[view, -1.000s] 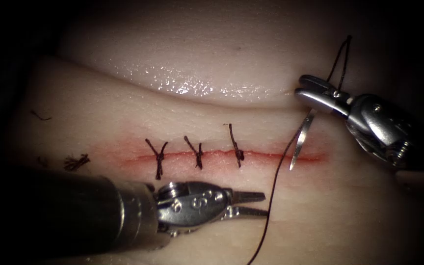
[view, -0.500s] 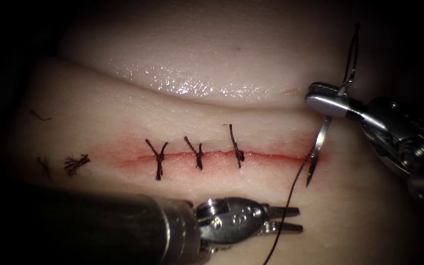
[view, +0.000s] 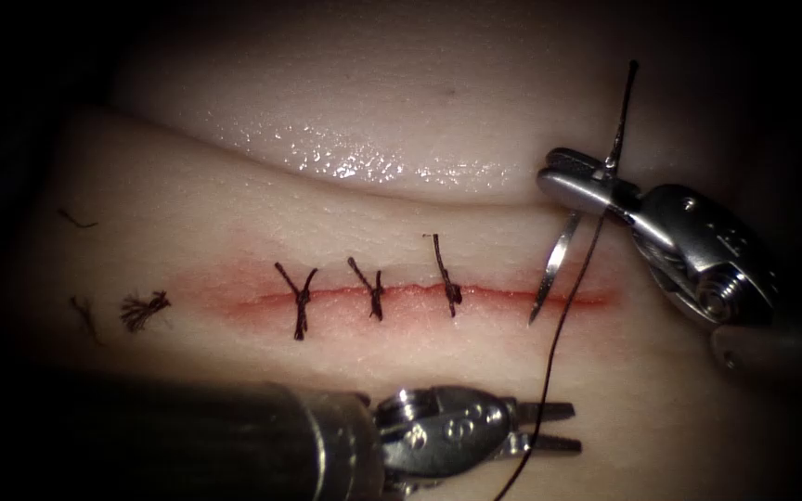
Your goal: Wound Closure
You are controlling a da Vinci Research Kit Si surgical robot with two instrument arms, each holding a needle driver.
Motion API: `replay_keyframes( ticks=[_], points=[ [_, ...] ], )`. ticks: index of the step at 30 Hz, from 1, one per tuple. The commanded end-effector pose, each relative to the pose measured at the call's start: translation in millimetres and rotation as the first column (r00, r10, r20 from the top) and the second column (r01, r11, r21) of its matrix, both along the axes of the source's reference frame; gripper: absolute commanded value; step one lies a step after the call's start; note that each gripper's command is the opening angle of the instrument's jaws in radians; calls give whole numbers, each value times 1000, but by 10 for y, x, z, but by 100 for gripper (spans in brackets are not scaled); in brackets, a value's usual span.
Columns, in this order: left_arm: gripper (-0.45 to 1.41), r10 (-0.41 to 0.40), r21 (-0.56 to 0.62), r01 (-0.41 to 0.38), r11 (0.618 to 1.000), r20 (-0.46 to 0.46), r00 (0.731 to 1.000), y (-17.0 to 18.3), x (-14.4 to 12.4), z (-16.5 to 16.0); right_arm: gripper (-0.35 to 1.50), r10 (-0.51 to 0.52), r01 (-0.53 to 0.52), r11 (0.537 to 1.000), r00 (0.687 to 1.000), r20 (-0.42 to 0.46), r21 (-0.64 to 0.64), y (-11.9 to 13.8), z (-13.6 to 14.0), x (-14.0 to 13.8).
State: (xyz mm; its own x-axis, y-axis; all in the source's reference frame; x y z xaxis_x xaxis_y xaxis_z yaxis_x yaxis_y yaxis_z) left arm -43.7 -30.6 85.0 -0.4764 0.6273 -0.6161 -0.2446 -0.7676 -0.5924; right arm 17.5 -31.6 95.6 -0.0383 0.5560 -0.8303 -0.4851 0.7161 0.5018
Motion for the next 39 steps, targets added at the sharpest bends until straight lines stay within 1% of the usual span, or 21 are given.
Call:
replay_keyframes(
  ticks=[1, 7, 10, 11, 12, 13, 16, 17, 18, 19, 21, 24, 26, 31, 39],
  points=[
    [25, 8, -3, -8, 1000, -6, 1000, -3, -7, 6, -35, -12, 12, 1000, 1000, 10, -29, -3, 13, 8],
    [25, 27, -23, -28, 999, -41, 999, -1, -7, 6, -35, -96, 95, 980, 995, 1, -177, 11, 24, 10],
    [24, 35, -46, -40, 998, -93, 995, 5, -3, 5, -35, -121, 112, 962, 992, -23, -250, 16, 27, 11],
    [24, 31, -60, -38, 997, -118, 993, 9, -1, 5, -35, -136, 124, 954, 990, -26, -273, 16, 27, 12],
    [20, 15, -82, -29, 996, -164, 986, 16, 2, 6, -35, -164, 151, 944, 986, -19, -295, 14, 29, 13],
    [20, 15, -82, -29, 996, -164, 986, 16, 2, 6, -35, -164, 151, 944, 986, -19, -295, 14, 29, 13],
    [15, 11, -117, -40, 992, -240, 971, 25, 9, 12, -35, -199, 185, 927, 980, -9, -327, 10, 30, 18],
    [15, 12, -122, -47, 991, -272, 962, 26, 12, 15, -35, -207, 193, 921, 978, -6, -337, 9, 30, 19],
    [14, 19, -127, -62, 990, -315, 949, 27, 17, 21, -35, -228, 214, 904, 974, 4, -369, 8, 30, 23],
    [14, 19, -127, -62, 990, -315, 949, 27, 17, 21, -35, -228, 214, 904, 974, 4, -369, 8, 30, 23],
    [14, 28, -133, -80, 988, -358, 933, 25, 22, 27, -35, -245, 230, 886, 970, 15, -403, 9, 31, 27],
    [14, 33, -135, -93, 986, -395, 918, 20, 27, 37, -35, -261, 244, 864, 965, 23, -441, 12, 31, 31],
    [14, 29, -139, -94, 986, -407, 913, 16, 27, 42, -35, -261, 244, 856, 965, 27, -456, 14, 30, 33],
    [15, 34, -133, -96, 986, -405, 914, 11, 25, 49, -35, -257, 239, 842, 966, 30, -484, 16, 25, 40],
    [22, 35, -125, -93, 988, -404, 914, 13, 22, 48, -35, -286, 260, 816, 958, 30, -517, 3, 25, 44]
  ],
)
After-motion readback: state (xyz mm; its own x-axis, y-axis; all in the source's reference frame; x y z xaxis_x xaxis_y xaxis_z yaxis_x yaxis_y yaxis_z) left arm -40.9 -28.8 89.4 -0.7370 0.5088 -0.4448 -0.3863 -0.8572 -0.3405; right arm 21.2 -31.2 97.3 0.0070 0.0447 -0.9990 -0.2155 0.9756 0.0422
